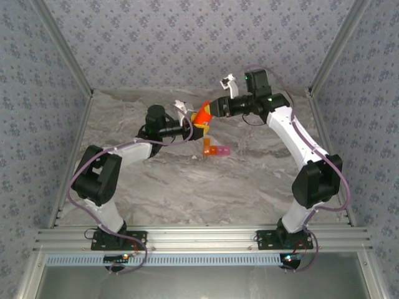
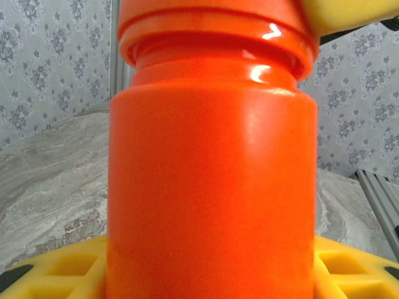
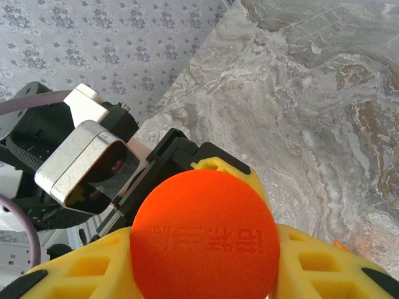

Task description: Sort the pills into containers

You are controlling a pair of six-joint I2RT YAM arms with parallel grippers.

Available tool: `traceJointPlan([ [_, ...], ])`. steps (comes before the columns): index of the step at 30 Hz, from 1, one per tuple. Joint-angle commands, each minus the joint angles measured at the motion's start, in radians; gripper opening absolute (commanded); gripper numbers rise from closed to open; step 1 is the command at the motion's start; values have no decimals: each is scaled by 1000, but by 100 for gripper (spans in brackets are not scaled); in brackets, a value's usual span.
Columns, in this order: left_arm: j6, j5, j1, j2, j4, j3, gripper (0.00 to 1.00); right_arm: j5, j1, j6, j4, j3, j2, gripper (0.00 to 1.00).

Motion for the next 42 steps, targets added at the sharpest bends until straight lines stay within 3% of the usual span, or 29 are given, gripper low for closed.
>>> traceJointPlan([
  [1, 30, 26, -3, -36, 13, 44, 0, -53, 23, -36, -91, 39, 21, 37],
  [8, 36, 14, -3, -36, 11, 49, 0, -43, 28, -50, -130, 38, 30, 36],
  [18, 26, -31, -13, -43, 36, 46, 0, 31, 69, 137, -25, -29, 35, 33],
  [29, 85, -187, -39, -79, 33, 13, 0, 164, 146, 305, 45, -67, 27, 31],
  [33, 85, -195, -39, -84, 45, 5, 0, 188, 148, 279, 64, -88, -7, 30],
  [42, 39, -138, -35, -75, 78, 5, 0, 79, 68, 151, 145, -121, -79, 31],
])
